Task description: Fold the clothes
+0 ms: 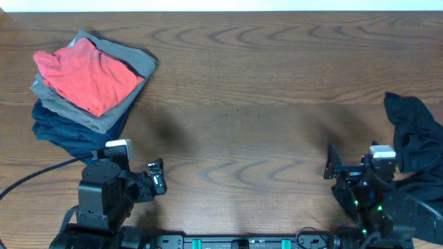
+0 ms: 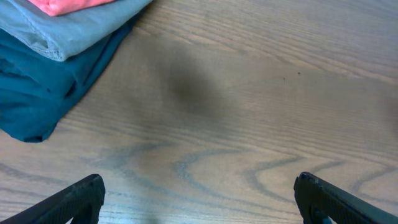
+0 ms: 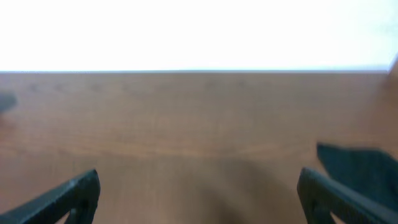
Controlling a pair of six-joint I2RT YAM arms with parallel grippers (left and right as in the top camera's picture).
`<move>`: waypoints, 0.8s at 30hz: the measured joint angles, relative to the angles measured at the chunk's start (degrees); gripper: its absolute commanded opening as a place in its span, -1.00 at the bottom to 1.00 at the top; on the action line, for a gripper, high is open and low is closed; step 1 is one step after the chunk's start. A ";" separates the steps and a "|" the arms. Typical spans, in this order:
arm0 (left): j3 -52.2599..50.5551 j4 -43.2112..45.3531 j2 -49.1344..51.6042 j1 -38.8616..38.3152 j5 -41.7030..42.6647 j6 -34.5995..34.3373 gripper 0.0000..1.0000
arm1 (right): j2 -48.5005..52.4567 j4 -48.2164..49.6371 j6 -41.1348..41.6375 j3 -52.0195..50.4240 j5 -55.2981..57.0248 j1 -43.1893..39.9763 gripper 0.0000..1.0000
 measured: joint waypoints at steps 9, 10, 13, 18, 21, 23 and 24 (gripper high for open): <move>0.00 -0.02 0.00 0.00 0.00 -0.02 0.96 | -4.48 16.79 -2.80 -10.80 -0.57 1.57 0.99; 0.00 -0.02 0.00 0.00 0.00 -0.02 0.96 | -4.50 17.84 -3.45 -11.74 -0.66 1.64 0.98; 0.00 -0.02 0.00 0.00 0.00 0.00 0.96 | -4.55 19.71 -5.03 -14.45 -0.61 2.36 0.99; 0.00 0.00 0.00 0.00 0.00 0.00 0.96 | -4.52 19.50 -6.29 -17.42 -0.55 2.95 0.99; 0.00 -0.02 0.00 0.00 0.00 0.00 0.96 | -4.57 19.52 -6.69 -17.42 -0.55 3.19 0.98; 0.00 -0.02 0.00 0.00 0.00 0.00 0.96 | -4.57 19.52 -6.73 -17.42 -0.52 3.19 0.98; 0.00 -0.02 0.00 0.00 0.00 0.00 0.95 | -4.57 19.52 -6.75 -17.42 -0.55 3.19 0.97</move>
